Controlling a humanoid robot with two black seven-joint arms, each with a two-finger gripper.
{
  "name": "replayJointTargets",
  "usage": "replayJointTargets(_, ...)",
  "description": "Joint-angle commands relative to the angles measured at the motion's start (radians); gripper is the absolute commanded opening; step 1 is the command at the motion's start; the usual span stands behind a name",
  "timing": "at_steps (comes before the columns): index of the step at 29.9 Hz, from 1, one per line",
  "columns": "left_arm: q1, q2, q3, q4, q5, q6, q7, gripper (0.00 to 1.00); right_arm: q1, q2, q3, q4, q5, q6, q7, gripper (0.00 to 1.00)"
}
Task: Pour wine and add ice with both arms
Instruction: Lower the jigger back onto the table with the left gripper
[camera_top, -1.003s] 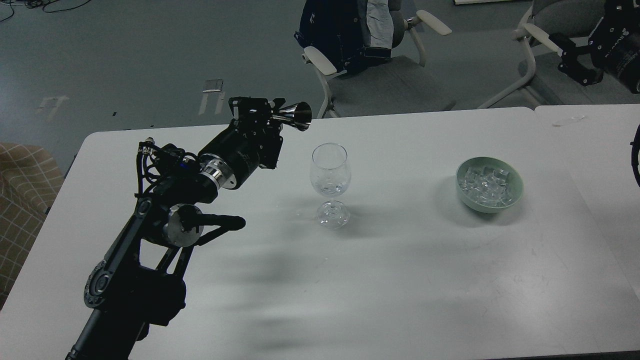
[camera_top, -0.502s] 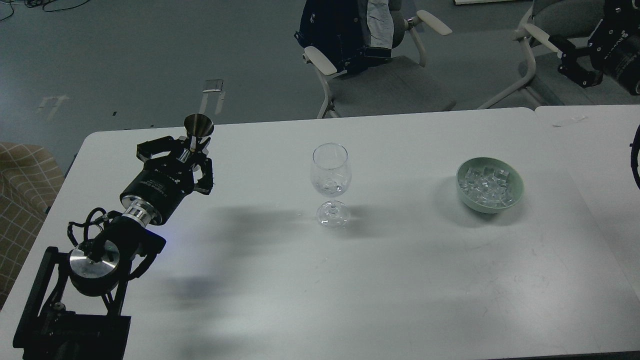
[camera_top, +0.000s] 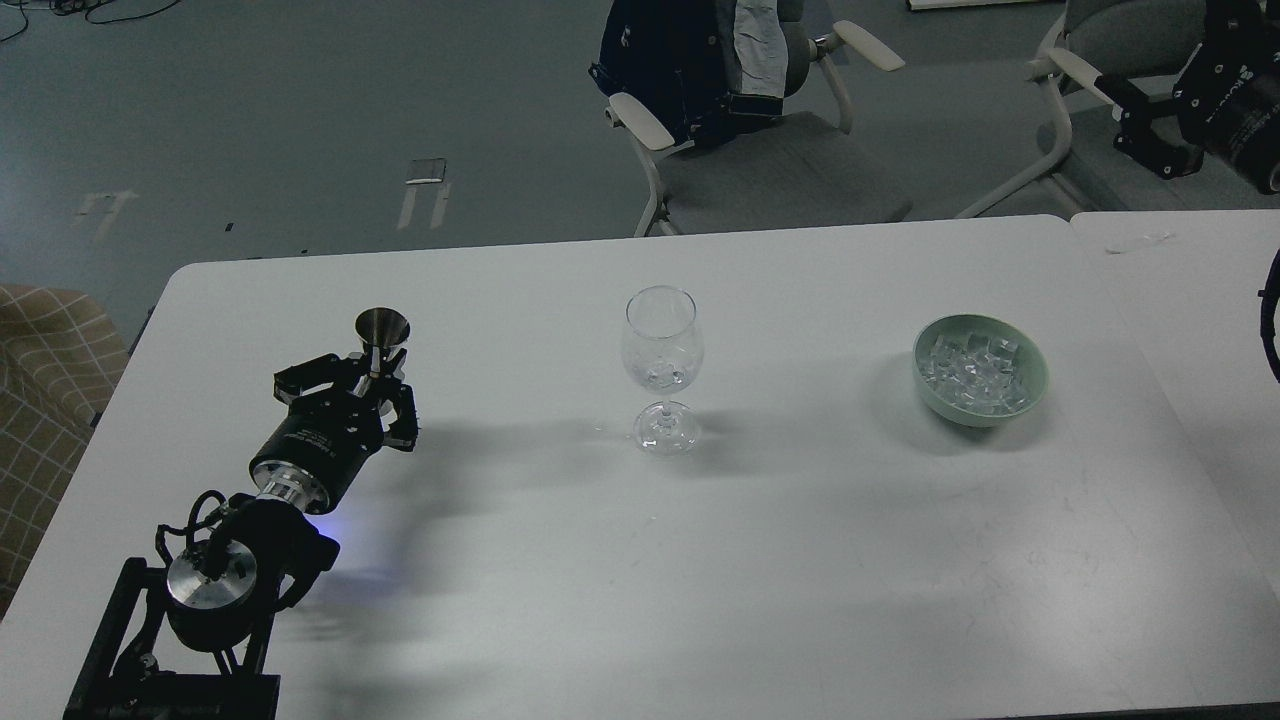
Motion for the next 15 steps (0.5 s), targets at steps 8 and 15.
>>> replayJointTargets(8, 0.000, 0.002, 0.000, 0.019, 0.000, 0.000, -0.001, 0.27, -0.002, 0.001, 0.000, -0.002, 0.000, 0.000, 0.000, 1.00)
replayJointTargets(15, -0.002, 0.002, -0.001, 0.019, 0.000, 0.006, -0.001, 0.39, -0.002, 0.000, 0.000, -0.002, 0.000, 0.000, 0.000, 1.00)
